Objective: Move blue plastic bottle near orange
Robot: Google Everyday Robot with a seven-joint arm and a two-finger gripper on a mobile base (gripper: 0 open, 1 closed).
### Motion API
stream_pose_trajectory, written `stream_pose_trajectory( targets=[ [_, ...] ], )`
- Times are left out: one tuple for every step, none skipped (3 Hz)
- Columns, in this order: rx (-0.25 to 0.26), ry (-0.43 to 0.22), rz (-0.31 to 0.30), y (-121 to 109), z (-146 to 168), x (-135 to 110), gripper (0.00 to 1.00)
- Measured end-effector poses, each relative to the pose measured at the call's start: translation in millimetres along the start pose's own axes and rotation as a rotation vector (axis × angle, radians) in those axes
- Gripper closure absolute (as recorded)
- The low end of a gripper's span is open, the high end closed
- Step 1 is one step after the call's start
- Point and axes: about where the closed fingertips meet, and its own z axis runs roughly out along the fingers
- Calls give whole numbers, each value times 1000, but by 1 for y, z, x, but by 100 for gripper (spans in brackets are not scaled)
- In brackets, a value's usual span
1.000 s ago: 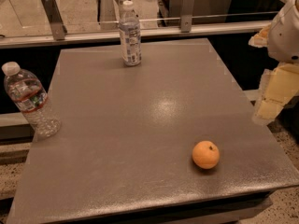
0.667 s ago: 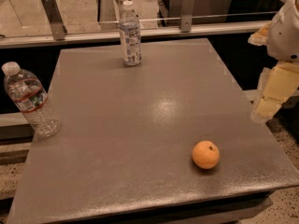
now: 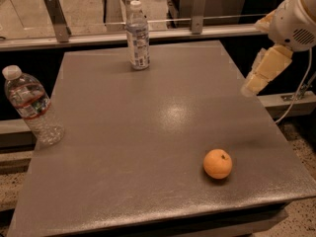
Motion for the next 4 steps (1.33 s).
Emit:
stream_pose_trajectory(
  targets=[
    [45,-103,56,-50,25,-17,0],
    [63,-207,145,-88,57,-42,0],
    [62,-207,145,-88,57,-42,0],
    [47,-273,189,-87,71,-58,0]
  ],
)
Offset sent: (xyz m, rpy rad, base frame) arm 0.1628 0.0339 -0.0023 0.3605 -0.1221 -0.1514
